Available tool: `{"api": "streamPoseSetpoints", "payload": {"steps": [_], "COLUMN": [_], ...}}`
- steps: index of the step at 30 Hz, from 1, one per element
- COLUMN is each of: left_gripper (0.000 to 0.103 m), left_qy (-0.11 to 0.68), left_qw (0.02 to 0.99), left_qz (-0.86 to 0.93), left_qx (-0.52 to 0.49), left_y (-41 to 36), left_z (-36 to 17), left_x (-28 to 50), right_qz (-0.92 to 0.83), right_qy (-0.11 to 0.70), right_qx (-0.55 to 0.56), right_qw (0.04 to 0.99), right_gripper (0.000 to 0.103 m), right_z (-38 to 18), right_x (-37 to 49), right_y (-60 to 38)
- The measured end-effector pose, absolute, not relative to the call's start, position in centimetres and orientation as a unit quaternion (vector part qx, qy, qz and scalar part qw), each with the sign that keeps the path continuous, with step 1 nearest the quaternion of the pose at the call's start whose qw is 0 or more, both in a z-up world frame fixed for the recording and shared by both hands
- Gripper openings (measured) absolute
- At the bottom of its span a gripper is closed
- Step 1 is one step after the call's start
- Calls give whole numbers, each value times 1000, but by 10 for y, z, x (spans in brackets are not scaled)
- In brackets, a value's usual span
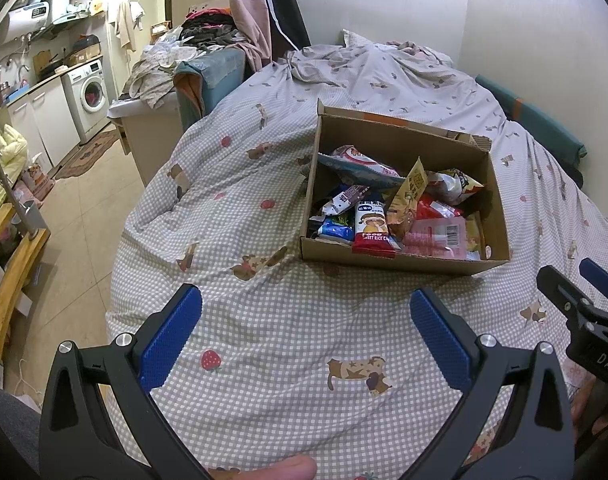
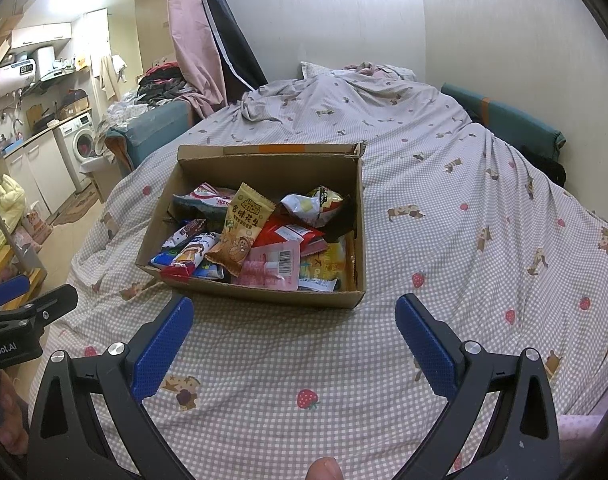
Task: Organize snacks
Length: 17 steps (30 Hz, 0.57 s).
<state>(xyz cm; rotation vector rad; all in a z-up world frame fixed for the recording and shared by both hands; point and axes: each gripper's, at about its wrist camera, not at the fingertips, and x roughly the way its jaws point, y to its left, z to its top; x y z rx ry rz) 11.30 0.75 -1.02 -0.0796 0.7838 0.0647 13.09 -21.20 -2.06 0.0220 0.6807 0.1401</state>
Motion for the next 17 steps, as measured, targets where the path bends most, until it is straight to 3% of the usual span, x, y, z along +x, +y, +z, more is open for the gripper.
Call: {"api": "streamPoseSetpoints", "payload": {"steps": [17], "left_gripper": [103], "left_qy": [390], "left_qw": [919], "left_qz": [30], "left_qx": [-43], "left_y": [8], "left_z": [-11], "left_x": [113], "right_qz": [70], "right_qy": [327], "right_qx": [8], "right_qw": [942], "right_gripper": [103], "right_z": [-20], "right_x": [129], "right_y": [-209]}}
